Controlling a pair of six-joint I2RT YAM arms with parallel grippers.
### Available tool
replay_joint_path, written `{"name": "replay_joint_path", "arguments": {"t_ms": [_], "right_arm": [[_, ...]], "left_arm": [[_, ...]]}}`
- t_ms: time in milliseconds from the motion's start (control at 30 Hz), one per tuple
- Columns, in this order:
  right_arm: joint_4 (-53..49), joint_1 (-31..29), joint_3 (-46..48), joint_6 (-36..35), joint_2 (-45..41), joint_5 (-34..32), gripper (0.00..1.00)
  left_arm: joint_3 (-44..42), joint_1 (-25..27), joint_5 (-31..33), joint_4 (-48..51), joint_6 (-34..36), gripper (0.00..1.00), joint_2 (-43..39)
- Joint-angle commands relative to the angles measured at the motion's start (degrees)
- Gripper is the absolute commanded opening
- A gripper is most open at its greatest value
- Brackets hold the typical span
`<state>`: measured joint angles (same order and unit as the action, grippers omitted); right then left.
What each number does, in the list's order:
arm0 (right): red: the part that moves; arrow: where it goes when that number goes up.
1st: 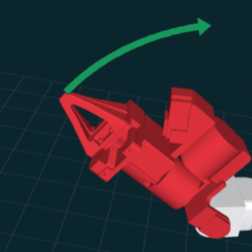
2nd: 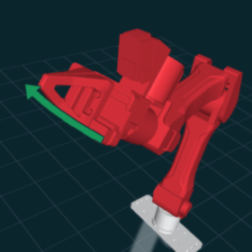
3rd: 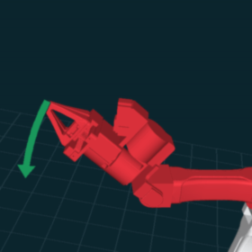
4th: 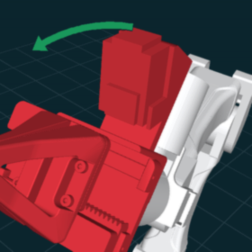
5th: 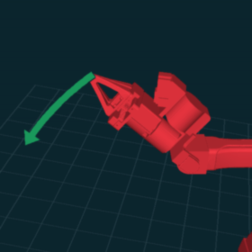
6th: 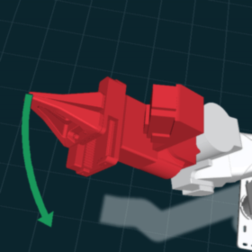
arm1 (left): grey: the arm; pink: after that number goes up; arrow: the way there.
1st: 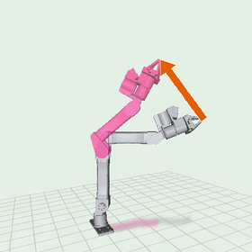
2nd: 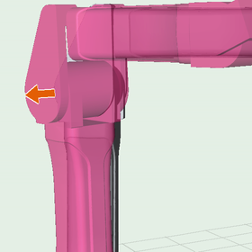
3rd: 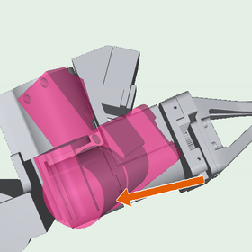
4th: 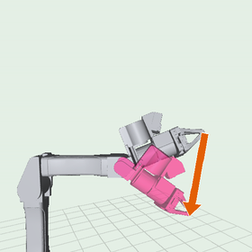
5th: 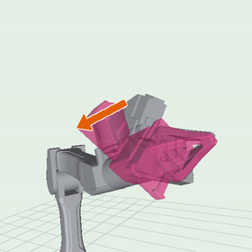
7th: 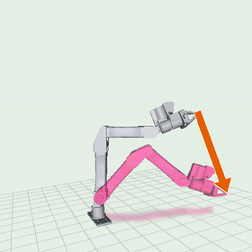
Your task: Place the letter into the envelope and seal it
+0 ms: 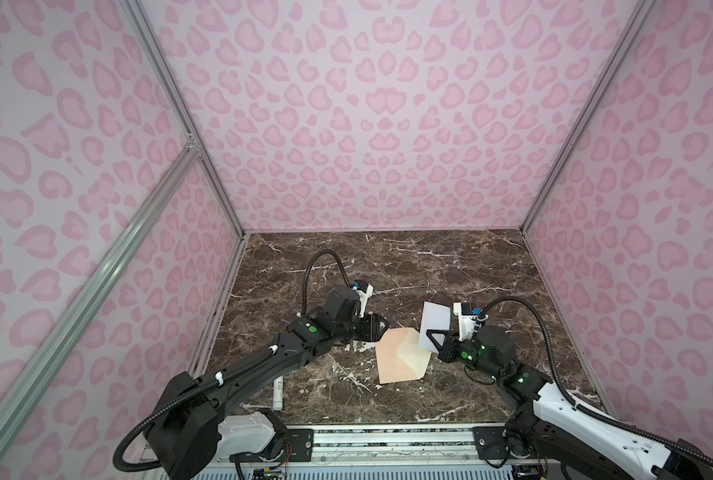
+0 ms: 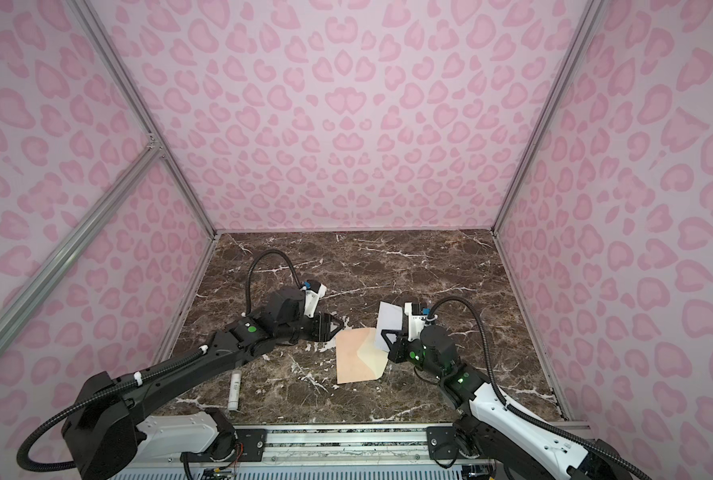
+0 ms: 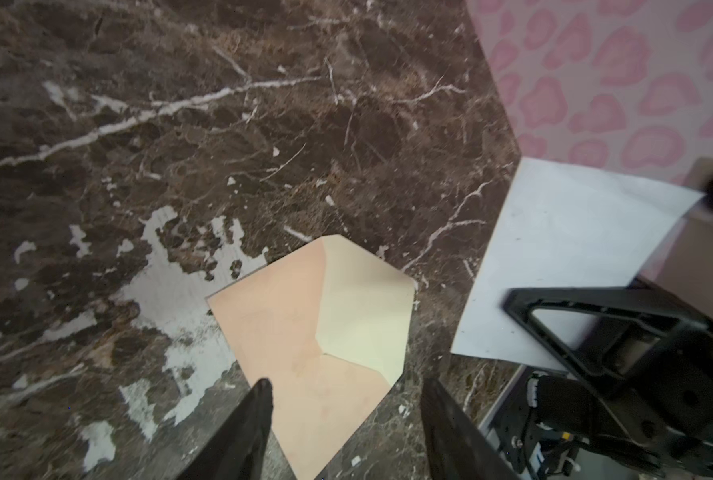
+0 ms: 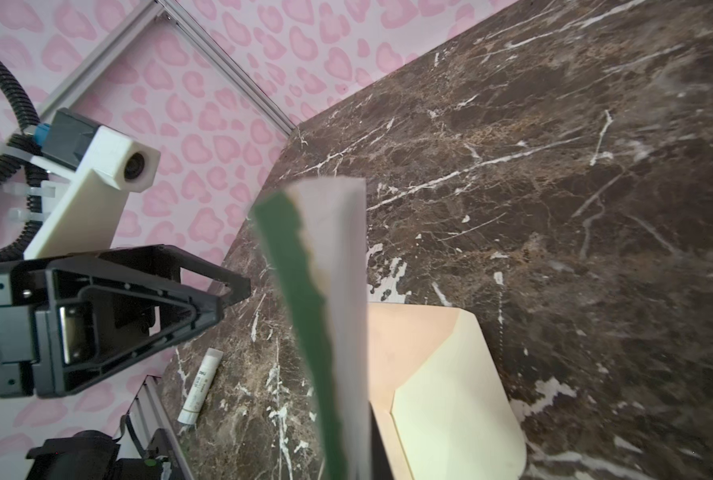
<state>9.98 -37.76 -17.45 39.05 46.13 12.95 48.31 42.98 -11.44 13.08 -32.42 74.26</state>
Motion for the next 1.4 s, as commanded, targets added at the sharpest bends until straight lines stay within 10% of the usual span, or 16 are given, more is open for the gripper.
{"name": "replay_joint_path", "arguments": {"t_ms": [0, 1367], "right_arm": [[0.7, -1.1, 0.7, -4.4, 0.8, -4.0, 0.0], [9.5, -7.3, 6.5, -13.8, 16.3, -6.6, 0.0]], "left_arm": [[1.7, 1.3, 4.0, 8.0, 1.0, 0.59, 2.6], [1.5, 4.9, -7.0, 1.7, -3.8, 0.44, 19.7]]}}
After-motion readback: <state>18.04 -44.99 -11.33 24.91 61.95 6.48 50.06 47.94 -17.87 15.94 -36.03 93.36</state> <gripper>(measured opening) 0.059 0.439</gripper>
